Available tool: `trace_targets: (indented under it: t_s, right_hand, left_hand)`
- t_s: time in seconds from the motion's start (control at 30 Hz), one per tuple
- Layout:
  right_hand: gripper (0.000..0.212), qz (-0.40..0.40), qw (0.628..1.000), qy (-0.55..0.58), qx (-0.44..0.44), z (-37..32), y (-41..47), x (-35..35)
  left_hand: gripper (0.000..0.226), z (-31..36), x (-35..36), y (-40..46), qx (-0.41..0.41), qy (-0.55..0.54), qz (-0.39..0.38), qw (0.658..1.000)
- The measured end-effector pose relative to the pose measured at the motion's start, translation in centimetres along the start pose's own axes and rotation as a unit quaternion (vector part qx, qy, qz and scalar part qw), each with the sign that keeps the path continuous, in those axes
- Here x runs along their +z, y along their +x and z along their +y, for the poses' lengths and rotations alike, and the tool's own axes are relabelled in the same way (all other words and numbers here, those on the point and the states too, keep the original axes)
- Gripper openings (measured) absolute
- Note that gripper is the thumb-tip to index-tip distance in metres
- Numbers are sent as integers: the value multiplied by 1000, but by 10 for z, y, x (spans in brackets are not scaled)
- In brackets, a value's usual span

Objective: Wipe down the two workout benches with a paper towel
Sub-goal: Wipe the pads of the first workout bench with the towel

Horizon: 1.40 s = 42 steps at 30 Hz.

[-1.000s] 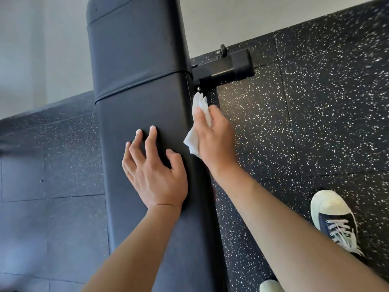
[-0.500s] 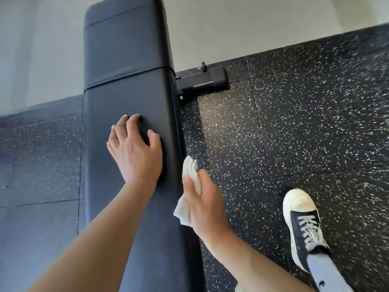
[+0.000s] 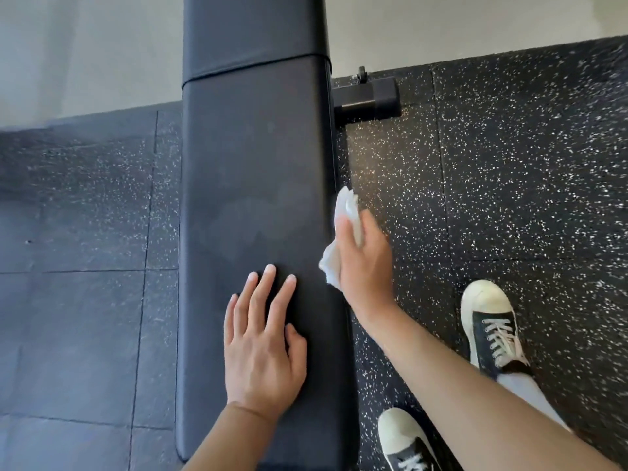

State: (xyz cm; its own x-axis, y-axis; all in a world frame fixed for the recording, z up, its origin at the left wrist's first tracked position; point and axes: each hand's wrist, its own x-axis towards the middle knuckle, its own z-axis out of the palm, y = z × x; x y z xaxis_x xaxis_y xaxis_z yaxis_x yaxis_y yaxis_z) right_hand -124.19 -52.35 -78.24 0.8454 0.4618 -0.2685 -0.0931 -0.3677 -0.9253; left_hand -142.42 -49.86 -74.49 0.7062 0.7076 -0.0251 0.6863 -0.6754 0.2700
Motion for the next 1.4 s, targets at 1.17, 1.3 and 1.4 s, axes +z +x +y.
trace_targets:
  t_s: [1.17,1.3,1.4]
  right_hand:
    - [29,0,1000,-2,29,9,-69,-16]
    - [34,34,999,-14,25,-17,1,3]
    - [32,24,999,-32,9,-11,-16,-2]
  left_hand:
    - [66,-7,9,-3,12,12,37,999]
    - [64,-5,7,-3,11,8,42,999]
    - [64,-4,6,-3,11,8,38,999]
